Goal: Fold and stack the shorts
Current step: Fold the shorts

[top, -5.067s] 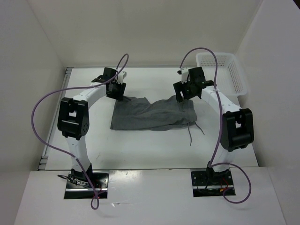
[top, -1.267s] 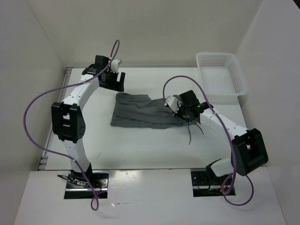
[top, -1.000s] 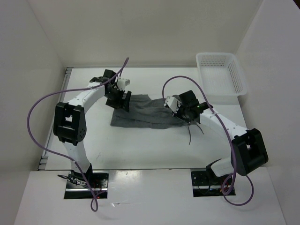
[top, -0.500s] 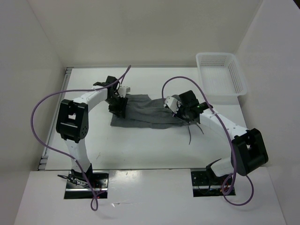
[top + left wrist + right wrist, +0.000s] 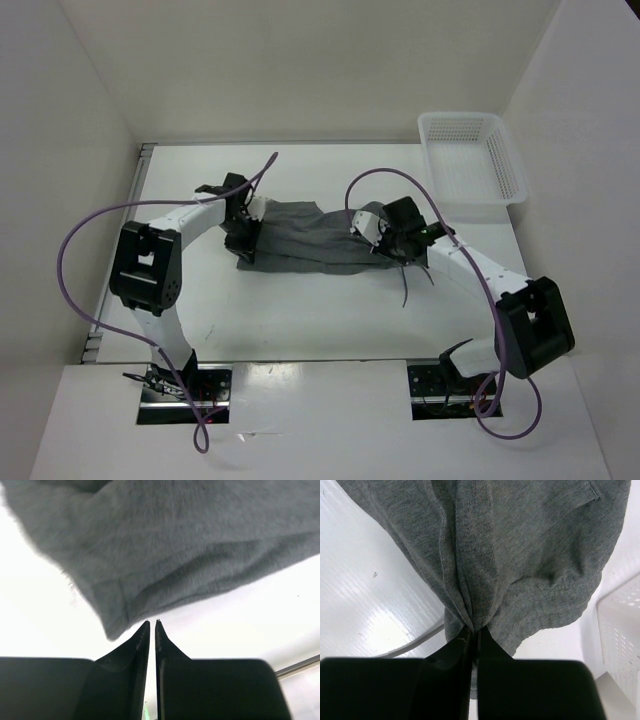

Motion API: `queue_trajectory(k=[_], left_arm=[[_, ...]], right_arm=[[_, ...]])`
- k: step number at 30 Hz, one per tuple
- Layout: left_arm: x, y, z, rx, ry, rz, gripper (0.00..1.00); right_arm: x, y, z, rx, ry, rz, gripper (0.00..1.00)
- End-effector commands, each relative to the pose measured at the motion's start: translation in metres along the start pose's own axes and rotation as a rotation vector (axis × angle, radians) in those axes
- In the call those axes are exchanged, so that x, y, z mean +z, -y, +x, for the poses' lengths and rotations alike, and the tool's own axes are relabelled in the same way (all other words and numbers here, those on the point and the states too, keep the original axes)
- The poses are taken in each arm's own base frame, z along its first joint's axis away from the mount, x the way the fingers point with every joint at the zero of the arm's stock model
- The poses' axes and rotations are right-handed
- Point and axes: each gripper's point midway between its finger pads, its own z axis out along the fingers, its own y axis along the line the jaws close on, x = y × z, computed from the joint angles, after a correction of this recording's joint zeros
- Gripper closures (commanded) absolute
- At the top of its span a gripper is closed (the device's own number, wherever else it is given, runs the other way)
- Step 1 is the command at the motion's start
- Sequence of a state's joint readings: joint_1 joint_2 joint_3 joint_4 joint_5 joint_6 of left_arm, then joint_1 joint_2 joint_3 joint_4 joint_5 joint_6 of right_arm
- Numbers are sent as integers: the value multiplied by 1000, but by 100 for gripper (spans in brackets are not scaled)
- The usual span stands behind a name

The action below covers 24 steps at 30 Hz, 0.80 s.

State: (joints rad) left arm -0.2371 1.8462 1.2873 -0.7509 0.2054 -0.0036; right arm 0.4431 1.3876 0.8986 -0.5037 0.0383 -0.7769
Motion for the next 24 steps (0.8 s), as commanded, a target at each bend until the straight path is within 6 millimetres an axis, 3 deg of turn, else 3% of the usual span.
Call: queue_trajectory(k=[1, 7, 12, 13, 16, 18, 24], left_arm=[[-28, -1, -10, 23, 91, -45, 85], [-34, -3, -6, 25, 103, -69, 85], [-57, 9, -47, 57, 227, -21, 41], [-57, 9, -53, 60, 241, -22, 37], [-47, 1, -70, 59, 245, -47, 25], [-39, -7, -77, 48, 244, -59, 22], [-24, -7, -93, 42, 232, -8, 17]], right_arm=[[-11, 8, -12, -19, 59, 49, 100], [-12, 1, -13, -17, 71, 40, 98], [-12, 1, -12, -17, 71, 40, 97], [-12, 1, -12, -17, 71, 40, 97], [-12, 1, -12, -17, 71, 40, 96], [-12, 1, -12, -17, 71, 40, 96], [-10, -1, -10, -27, 57, 28, 96]])
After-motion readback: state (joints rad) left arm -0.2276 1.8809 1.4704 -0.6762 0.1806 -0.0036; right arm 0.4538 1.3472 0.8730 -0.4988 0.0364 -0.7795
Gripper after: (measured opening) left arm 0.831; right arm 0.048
